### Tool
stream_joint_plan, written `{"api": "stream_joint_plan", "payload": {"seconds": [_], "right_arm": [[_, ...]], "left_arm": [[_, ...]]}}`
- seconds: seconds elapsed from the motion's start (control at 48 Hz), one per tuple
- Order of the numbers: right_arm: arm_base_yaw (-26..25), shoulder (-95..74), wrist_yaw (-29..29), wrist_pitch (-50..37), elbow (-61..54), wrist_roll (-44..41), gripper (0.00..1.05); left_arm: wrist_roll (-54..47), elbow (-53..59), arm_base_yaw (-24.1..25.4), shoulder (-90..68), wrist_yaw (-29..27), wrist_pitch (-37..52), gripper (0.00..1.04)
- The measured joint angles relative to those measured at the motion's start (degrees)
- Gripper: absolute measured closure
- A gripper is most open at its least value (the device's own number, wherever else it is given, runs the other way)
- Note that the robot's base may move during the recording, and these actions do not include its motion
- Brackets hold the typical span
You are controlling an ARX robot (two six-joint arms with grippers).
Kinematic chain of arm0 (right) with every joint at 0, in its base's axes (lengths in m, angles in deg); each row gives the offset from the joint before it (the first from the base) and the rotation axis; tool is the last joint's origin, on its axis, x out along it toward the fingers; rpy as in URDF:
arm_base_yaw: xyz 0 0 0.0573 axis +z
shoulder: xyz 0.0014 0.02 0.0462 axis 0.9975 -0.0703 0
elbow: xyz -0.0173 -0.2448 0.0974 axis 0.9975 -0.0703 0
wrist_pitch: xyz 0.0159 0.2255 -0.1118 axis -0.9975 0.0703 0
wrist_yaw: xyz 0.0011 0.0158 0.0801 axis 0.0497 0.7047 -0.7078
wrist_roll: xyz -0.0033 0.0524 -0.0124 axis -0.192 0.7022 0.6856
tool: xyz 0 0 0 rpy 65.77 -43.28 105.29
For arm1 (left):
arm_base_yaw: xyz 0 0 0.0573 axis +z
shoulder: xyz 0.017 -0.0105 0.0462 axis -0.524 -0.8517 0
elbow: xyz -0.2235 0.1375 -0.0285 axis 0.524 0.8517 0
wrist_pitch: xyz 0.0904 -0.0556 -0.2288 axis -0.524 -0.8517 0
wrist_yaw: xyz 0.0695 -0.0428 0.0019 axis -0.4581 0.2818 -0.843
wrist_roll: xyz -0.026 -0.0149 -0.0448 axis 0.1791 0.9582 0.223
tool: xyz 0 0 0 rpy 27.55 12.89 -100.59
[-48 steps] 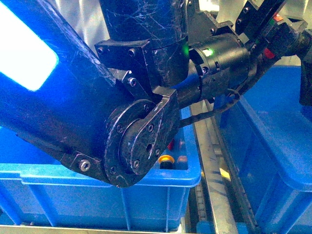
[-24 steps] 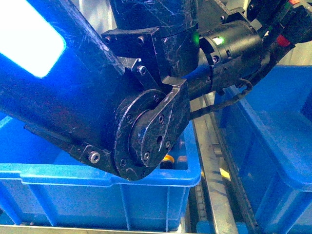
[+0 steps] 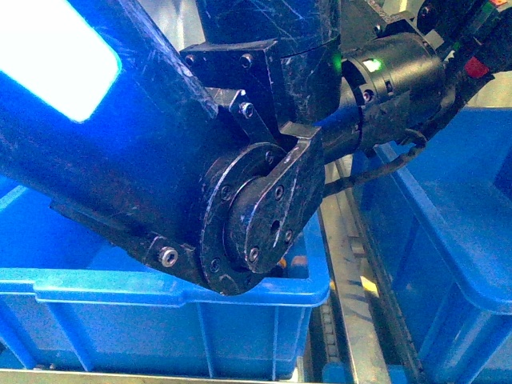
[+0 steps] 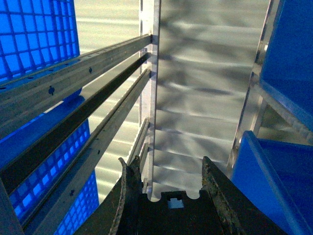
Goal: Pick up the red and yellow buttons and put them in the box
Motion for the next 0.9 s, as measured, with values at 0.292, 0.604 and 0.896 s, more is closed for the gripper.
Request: {"api": "stream_joint_plan", "payload": {"seconds": [0.292,0.604,0.896], "right_arm": [[-1.33,-1.77,-0.74,-0.85,0.00,-0.28,0.78],[-2.89,-4.11,-0.09,-0.81,-0.04,-0.66,0.79],[-2.38,-3.26,-0.87,4.46,-0.04,-7.19,0.79]], "left_arm": [[-4.13,-0.02,0.46,-0.04,-6.05,-2.32,0.23],[-5.35,4.26,4.57,5.35,-10.34,-2.47,0.08],[-11.85,25.97,12.15,28.50,-11.19,-3.45,0.08]]}}
